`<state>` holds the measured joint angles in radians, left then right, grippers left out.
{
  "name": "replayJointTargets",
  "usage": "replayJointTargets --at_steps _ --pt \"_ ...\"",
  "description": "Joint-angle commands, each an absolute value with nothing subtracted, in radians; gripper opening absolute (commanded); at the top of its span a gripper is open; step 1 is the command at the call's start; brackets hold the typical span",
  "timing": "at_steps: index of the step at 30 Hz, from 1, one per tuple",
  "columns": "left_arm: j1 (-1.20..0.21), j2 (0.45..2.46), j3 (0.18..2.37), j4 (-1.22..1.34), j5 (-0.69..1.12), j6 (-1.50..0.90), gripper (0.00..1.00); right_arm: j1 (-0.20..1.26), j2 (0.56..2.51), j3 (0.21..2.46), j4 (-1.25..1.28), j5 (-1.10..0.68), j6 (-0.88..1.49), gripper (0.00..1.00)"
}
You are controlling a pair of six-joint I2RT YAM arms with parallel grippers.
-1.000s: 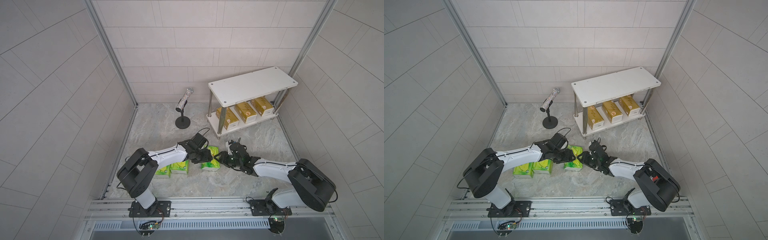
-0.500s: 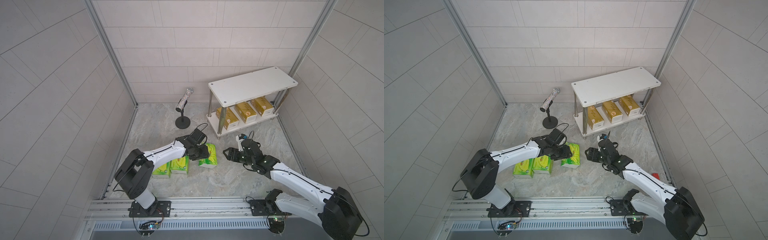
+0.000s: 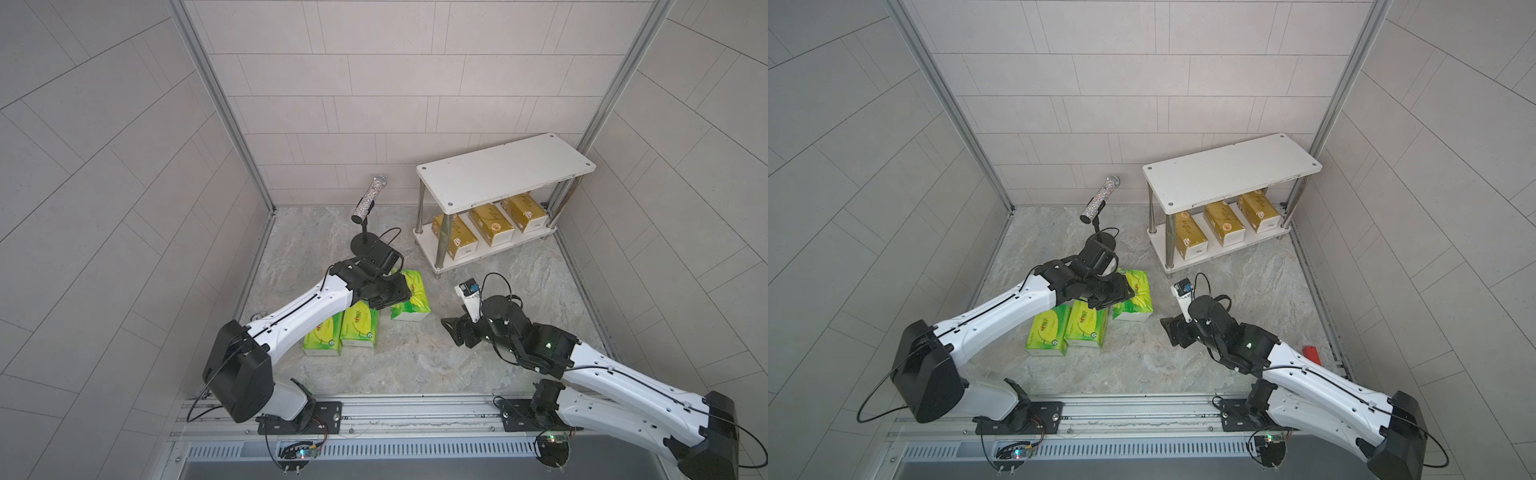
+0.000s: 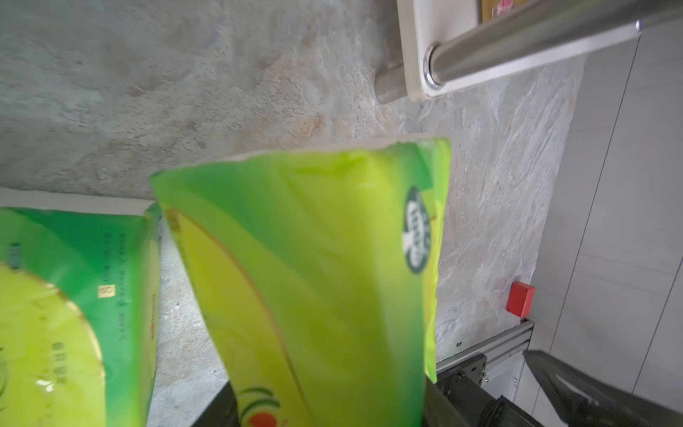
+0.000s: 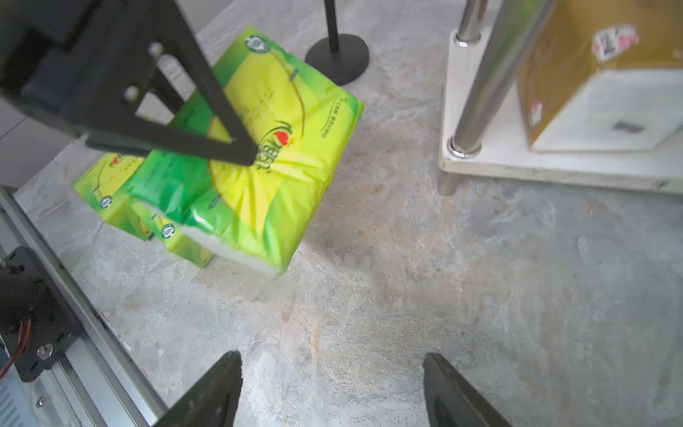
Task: Place the tissue boxes on the shelf by color
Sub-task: Pick up the box of tissues from the center of the board.
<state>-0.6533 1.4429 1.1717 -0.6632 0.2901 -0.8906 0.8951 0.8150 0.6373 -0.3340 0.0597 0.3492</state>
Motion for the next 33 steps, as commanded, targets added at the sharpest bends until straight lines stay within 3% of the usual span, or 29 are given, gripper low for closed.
replayJointTargets --at_steps 1,14,27,33 --pt "-0.628 1.418 1.222 -0.731 0.275 -0.913 0.57 0.958 0.764 0.63 -0.258 0.187 0.16 0.84" --pt "-0.581 1.387 1.259 -0.782 0.363 -1.013 0.57 1.289 0.969 0.618 -0.001 0.54 -0.269 0.87" --pt "-0.572 1.341 1.229 -0.77 0.379 -1.06 0.57 1.312 1.164 0.648 0.22 0.517 -0.437 0.93" --pt "-0.573 1.316 1.212 -0.77 0.383 -1.072 0.57 1.31 1.234 0.646 0.378 0.607 -0.474 0.95"
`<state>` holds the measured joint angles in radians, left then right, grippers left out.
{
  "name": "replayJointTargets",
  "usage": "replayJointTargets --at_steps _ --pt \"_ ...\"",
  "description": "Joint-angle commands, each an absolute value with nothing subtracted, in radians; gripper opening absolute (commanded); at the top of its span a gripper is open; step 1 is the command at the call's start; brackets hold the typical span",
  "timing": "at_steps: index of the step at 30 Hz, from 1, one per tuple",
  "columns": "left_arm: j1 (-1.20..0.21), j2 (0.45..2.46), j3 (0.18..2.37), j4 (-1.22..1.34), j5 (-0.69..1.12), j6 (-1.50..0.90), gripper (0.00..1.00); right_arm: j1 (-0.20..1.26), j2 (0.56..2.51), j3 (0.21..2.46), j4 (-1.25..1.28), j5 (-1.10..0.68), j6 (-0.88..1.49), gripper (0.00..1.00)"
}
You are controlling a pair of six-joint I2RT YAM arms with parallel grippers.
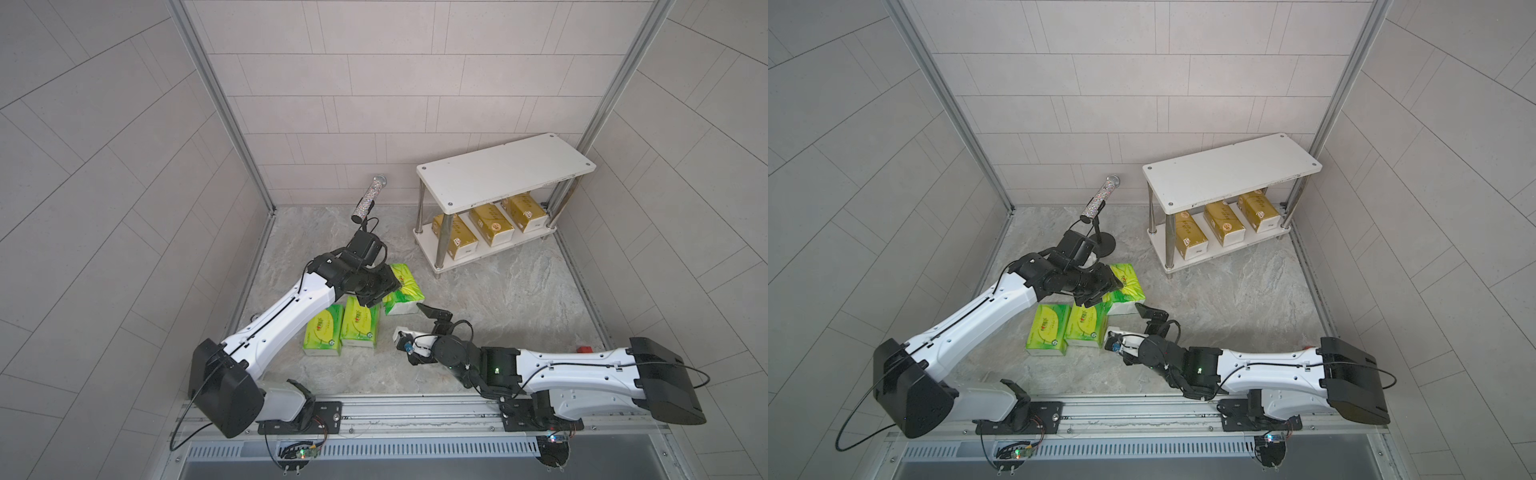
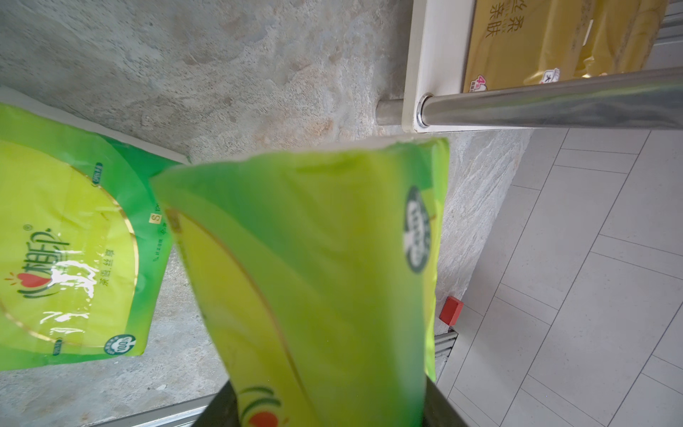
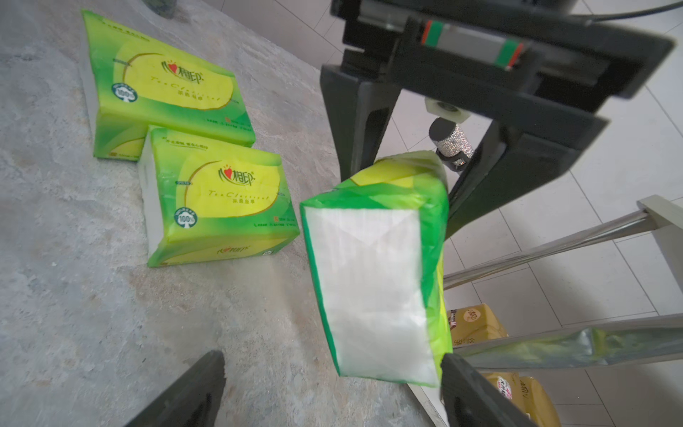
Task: Place the tissue boxes on the shelf by color
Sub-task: Pick up the box of tissues from the center of the board.
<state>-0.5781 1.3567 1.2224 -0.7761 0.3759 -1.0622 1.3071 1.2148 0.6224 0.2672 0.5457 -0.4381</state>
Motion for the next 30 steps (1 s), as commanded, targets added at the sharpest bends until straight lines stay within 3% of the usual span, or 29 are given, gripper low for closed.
replayJointTargets --at_steps 1,17,30 --pt "-0.572 1.311 1.206 -0.77 0.379 -1.073 0.57 1.309 1.242 0.647 0.399 0.611 -0.485 0.96" --pt "-0.572 1.289 1.186 -0.751 0.391 -1.102 0.56 1.218 1.332 0.695 0.426 0.545 -0.485 0.97" --pt "-0.572 1.284 1.195 -0.742 0.414 -1.114 0.56 1.195 1.404 0.71 0.5 0.518 -0.546 0.76"
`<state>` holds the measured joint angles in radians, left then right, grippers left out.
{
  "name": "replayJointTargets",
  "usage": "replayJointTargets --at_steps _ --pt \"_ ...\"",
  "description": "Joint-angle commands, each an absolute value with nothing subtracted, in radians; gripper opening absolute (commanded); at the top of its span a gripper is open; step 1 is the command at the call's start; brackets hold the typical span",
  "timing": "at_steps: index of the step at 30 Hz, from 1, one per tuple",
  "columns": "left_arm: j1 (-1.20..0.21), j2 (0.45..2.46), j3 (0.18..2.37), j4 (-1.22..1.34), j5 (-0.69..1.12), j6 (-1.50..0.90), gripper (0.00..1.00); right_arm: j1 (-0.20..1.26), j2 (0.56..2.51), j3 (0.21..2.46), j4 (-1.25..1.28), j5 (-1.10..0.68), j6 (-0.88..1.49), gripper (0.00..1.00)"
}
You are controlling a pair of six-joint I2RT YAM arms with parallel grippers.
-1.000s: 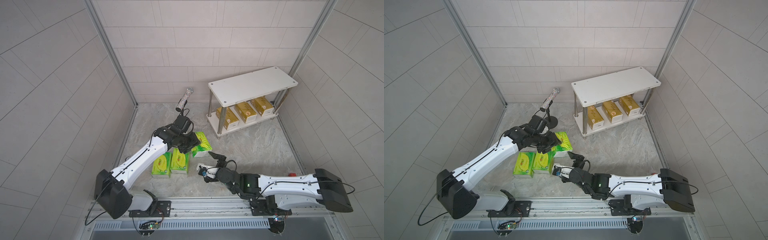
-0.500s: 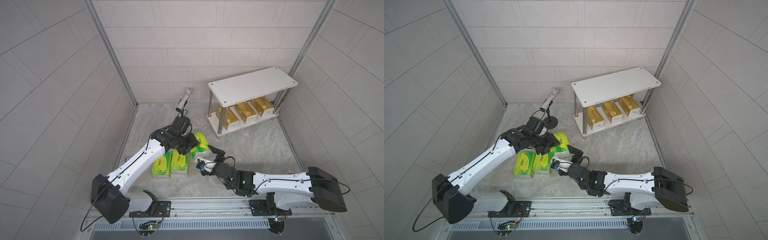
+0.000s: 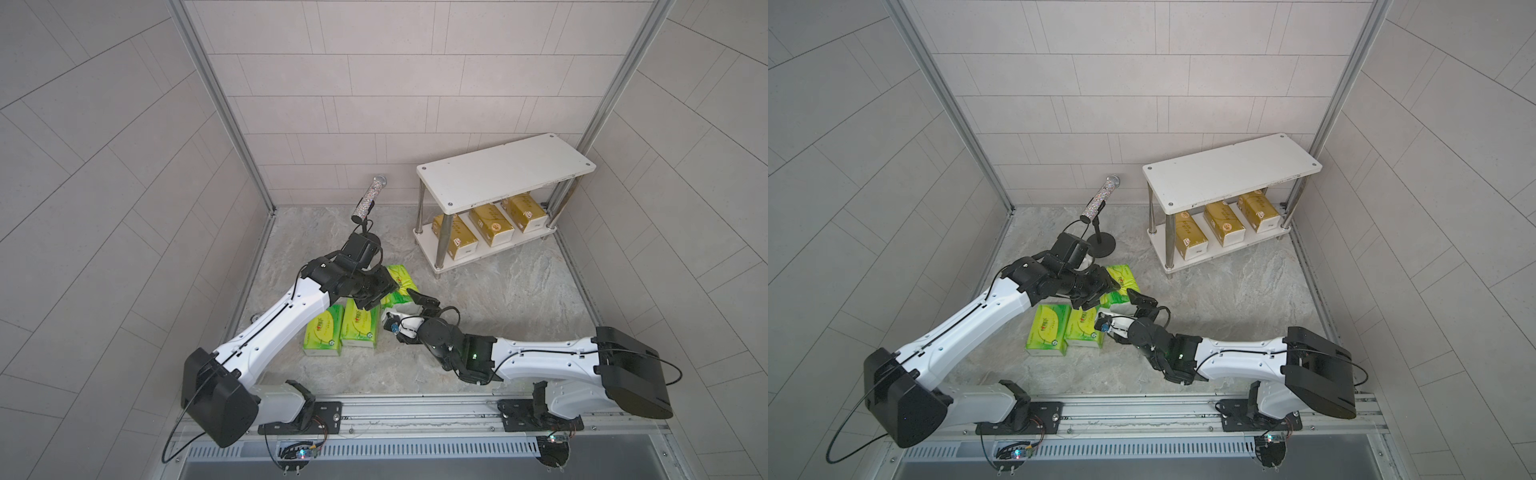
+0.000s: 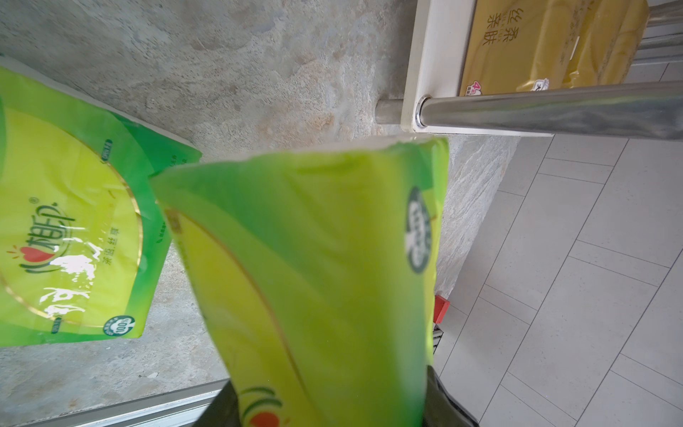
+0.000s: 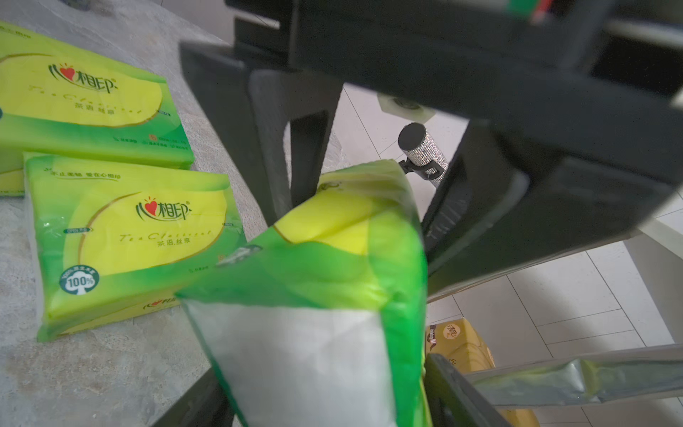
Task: Place the tissue boxes on the shelf by color
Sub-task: Pick up the box of tissues from the center of the board.
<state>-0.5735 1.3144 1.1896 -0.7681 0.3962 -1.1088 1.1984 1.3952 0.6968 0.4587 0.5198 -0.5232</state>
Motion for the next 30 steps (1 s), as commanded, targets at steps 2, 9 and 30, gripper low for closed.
replayJointTargets --at_steps 2,9,30 --pt "-0.573 1.285 1.198 -0.742 0.416 -1.113 0.56 1.192 1.405 0.712 0.504 0.516 -0.547 0.71" --pt "-0.573 1.291 1.21 -0.746 0.403 -1.111 0.59 1.183 1.393 0.71 0.496 0.484 -0.547 0.56" --pt "-0.431 1.273 1.379 -0.89 0.214 -0.928 0.86 1.169 1.327 0.698 0.391 0.446 -0.526 0.46"
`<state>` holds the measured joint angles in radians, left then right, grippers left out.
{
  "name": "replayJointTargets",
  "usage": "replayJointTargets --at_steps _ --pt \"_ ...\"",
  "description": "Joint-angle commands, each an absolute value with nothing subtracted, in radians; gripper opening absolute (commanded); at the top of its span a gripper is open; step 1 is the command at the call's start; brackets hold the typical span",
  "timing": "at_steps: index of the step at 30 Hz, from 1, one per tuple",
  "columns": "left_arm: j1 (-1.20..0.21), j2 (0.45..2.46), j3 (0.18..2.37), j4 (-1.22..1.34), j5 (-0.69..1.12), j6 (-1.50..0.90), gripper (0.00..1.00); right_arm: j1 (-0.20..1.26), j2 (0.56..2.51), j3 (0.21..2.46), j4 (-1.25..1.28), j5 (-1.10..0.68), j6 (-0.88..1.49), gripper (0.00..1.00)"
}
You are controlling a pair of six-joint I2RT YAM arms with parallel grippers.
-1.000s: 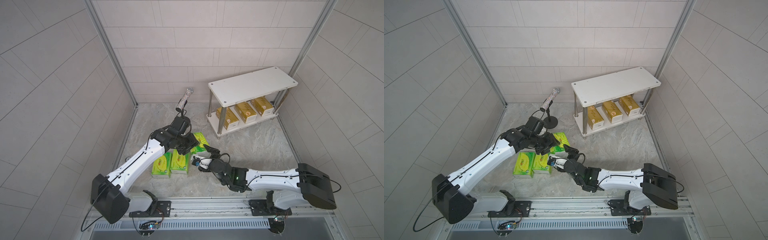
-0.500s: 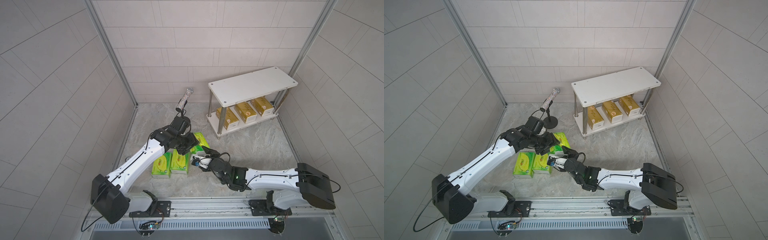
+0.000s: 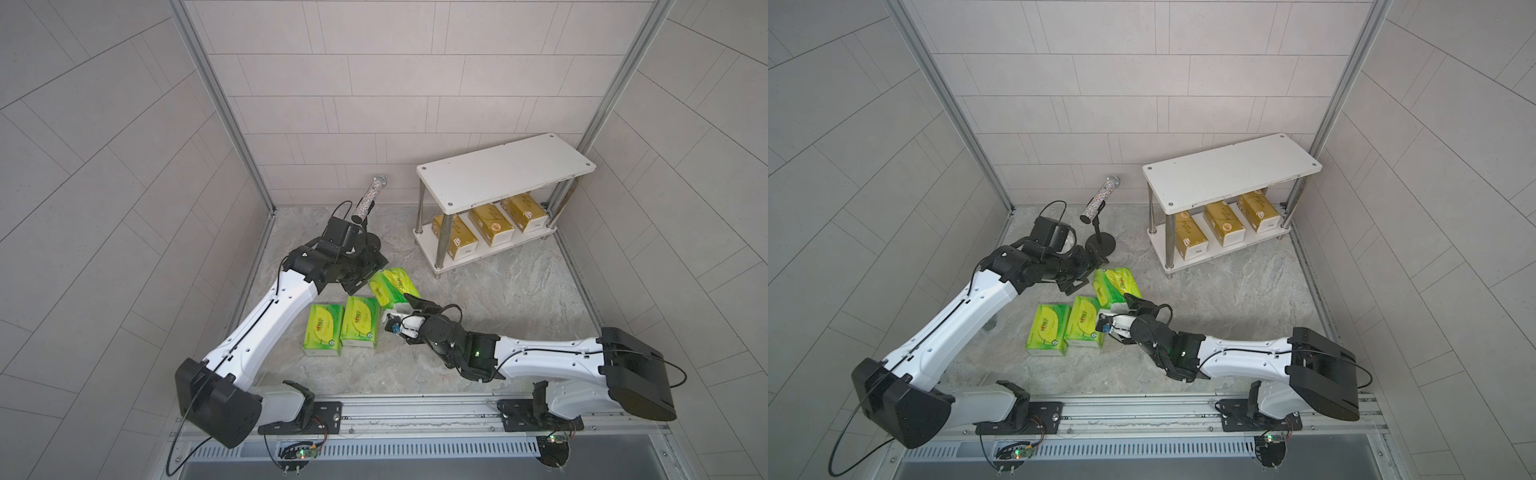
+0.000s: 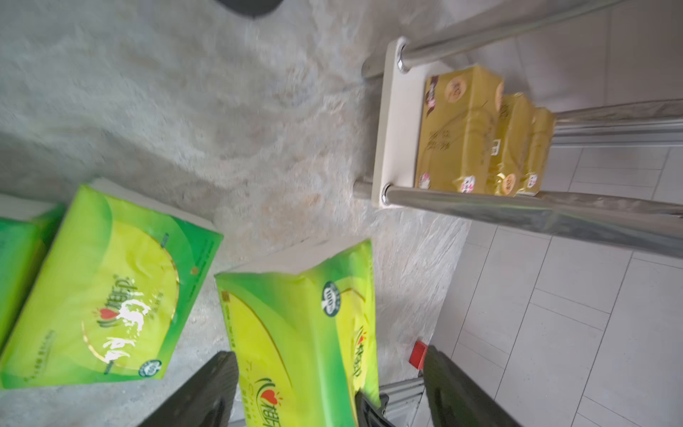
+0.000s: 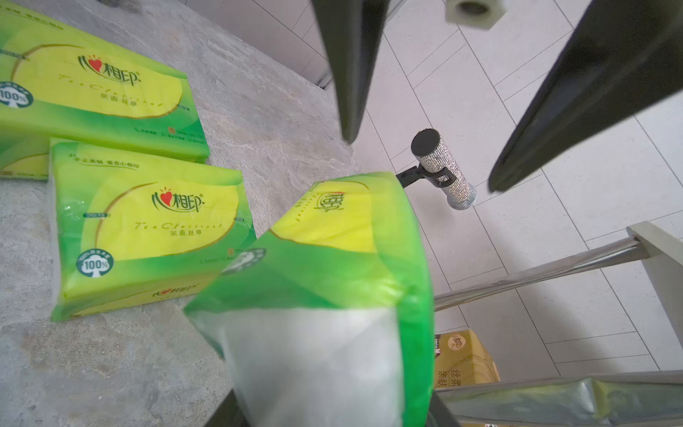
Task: Place the tissue boxes on the shelf by color
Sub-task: Pick up the box of tissues from the center of the board.
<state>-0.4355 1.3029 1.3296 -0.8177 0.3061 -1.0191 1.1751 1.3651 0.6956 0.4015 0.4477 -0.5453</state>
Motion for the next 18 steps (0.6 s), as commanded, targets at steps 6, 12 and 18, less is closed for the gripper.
replayJointTargets --at_steps 6,12,18 --pt "-0.427 1.269 1.424 -1.034 -0.014 -0.769 0.86 1.16 1.277 0.751 0.334 0.421 -0.521 0.46" --pt "-0.403 1.231 1.376 -1.068 -0.124 -0.73 0.86 1.143 1.232 0.852 0.255 0.363 -0.532 0.46" --pt "-0.324 1.188 1.337 -1.092 -0.158 -0.66 0.86 1.126 1.209 0.96 0.186 0.328 -0.538 0.45"
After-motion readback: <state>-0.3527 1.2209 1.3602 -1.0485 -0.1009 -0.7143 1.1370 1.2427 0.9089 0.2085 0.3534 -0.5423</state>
